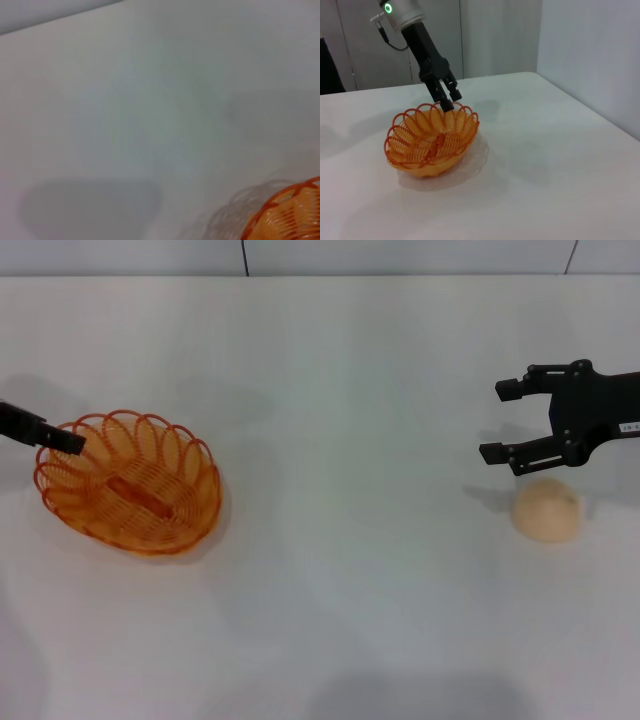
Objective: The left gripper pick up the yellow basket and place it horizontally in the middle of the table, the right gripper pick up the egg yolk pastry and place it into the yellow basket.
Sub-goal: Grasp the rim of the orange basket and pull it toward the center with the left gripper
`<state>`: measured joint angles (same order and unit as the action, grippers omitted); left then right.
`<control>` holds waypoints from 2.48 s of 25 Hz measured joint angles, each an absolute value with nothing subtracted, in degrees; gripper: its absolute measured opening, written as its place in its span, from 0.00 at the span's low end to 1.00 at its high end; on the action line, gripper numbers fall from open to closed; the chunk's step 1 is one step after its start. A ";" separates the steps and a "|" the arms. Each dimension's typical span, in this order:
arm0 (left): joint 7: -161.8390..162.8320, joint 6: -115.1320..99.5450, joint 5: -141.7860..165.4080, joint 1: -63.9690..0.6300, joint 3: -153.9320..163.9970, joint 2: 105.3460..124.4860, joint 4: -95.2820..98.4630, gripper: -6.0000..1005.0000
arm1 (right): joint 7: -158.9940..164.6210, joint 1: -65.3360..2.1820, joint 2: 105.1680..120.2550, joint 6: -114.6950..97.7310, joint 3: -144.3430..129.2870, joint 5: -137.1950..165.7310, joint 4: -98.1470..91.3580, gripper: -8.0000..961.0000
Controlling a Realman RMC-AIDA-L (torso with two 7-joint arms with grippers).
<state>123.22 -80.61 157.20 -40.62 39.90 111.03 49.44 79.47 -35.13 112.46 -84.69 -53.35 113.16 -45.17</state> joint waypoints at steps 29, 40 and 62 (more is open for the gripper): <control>121.06 -76.46 157.17 -40.58 39.98 112.98 46.40 0.18 | 79.73 -34.47 113.73 -83.73 -52.91 113.11 -45.19 0.84; 123.97 -84.85 149.26 -39.93 40.03 114.25 48.91 0.10 | 79.89 -34.42 113.41 -83.96 -52.91 113.11 -45.46 0.83; 146.19 -87.87 143.19 -36.96 41.44 119.33 56.00 0.08 | 79.99 -31.97 113.95 -86.61 -52.83 112.34 -51.08 0.82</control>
